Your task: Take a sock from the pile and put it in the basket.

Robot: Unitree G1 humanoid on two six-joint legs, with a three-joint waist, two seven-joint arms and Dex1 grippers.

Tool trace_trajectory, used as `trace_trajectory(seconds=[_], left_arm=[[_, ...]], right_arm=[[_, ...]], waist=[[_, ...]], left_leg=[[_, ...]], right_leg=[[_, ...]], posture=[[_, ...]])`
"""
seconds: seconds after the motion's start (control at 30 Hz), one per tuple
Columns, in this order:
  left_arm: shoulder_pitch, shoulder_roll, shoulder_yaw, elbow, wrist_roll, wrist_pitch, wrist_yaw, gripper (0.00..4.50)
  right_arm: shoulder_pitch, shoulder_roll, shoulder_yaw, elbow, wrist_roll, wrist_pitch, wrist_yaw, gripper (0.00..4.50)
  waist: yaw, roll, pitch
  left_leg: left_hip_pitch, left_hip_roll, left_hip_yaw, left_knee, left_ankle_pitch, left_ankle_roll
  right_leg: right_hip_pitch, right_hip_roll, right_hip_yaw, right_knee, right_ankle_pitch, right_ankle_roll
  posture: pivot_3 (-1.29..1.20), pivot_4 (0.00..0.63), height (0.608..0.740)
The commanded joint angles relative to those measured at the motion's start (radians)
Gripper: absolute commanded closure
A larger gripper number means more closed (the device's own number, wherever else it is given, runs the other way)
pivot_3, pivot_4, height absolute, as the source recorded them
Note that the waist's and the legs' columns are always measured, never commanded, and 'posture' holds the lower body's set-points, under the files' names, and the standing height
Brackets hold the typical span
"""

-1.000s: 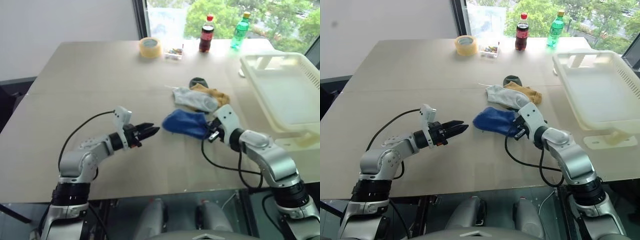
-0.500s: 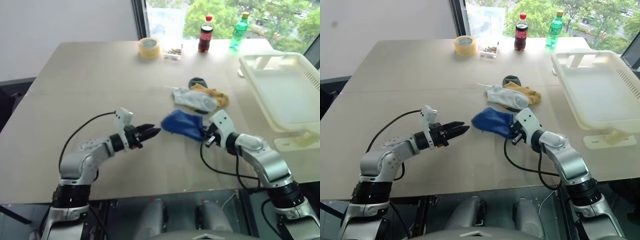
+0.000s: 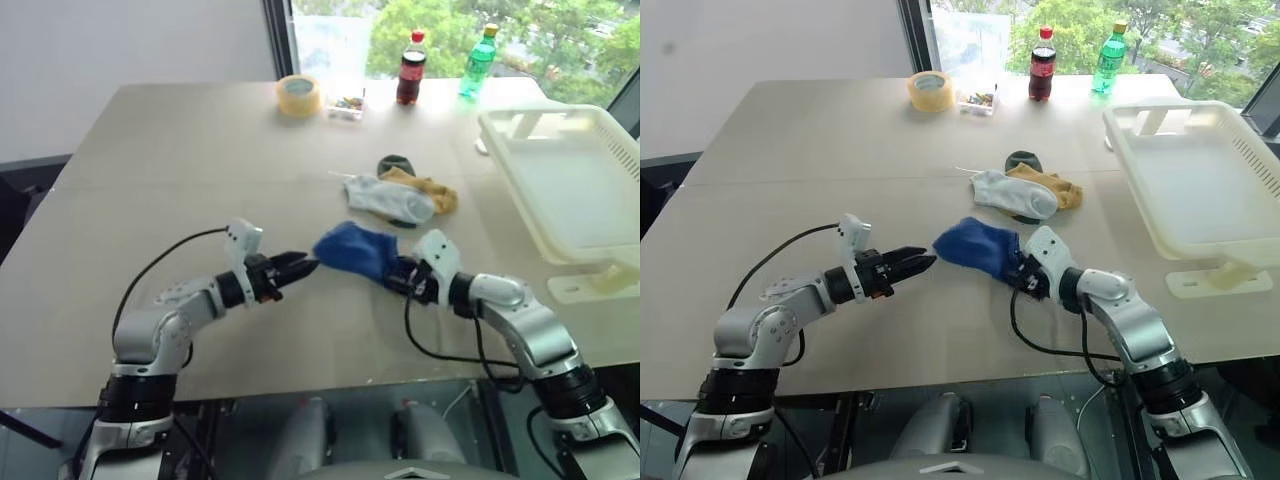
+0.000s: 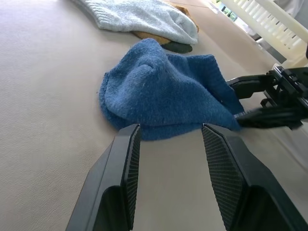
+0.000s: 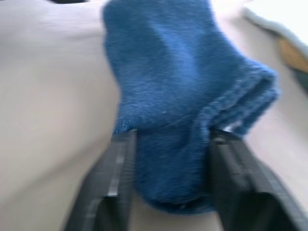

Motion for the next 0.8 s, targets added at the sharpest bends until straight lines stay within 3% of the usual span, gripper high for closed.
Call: trace_trajectory(seconds=[0.03,0.3,0.43,0.6,0.63,0.8], left_arm=[[0.017,0.030,0.037,-0.020,-0.010,-0.024,-0.030,2.33],[-0.008,0.032,0.023,0.030,0.008,-0.050,-0.054,2.33],[-0.047,0.036,0.000,0.077,0.030,-0.070,-0.079,2.33],[-0.083,0.033,-0.035,0.116,0.058,-0.090,-0.112,2.33],[-0.087,0.034,-0.042,0.121,0.066,-0.094,-0.117,2.33],[-0.097,0.038,-0.060,0.134,0.090,-0.113,-0.136,2.33]], right_arm=[[0.021,-0.024,-0.036,-0.021,-0.037,-0.056,-0.032,0.55],[0.133,-0.091,-0.162,-0.190,-0.006,-0.059,-0.049,0.55],[0.134,-0.062,-0.203,-0.247,0.053,-0.029,-0.059,1.59],[0.038,-0.005,-0.122,-0.142,0.006,-0.050,-0.084,3.76],[0.014,0.012,-0.104,-0.104,-0.004,-0.059,-0.087,4.41],[-0.077,0.070,-0.029,0.175,-0.101,-0.156,-0.107,4.41]], waist=[[0.000,0.000,0.000],[0.007,0.001,0.001],[0.003,0.001,0.001],[0.002,0.001,0.001],[0.003,0.001,0.001],[0.004,0.001,0.002]], left_leg=[[0.000,0.000,0.000,0.000,0.000,0.000],[-0.003,0.000,-0.001,0.000,0.000,-0.001],[-0.004,0.000,0.000,-0.003,0.001,-0.002],[-0.015,0.000,0.000,0.001,0.002,-0.003],[-0.014,0.000,0.000,0.001,0.002,-0.003],[-0.014,-0.001,0.002,0.002,0.002,-0.003]], right_leg=[[0.000,0.000,0.000,0.000,0.000,0.000],[0.000,-0.002,-0.001,-0.004,0.000,0.000],[-0.003,-0.001,-0.001,-0.006,0.000,0.000],[-0.013,0.000,-0.001,-0.002,0.000,0.000],[-0.013,0.000,-0.001,-0.001,0.000,0.000],[-0.013,0.002,-0.002,0.001,0.000,0.000]], posture=[[0.00,0.150,0.740],[0.00,0.150,0.740],[0.00,0.150,0.740],[0.00,0.150,0.740],[0.00,0.150,0.740],[0.00,0.150,0.740]])
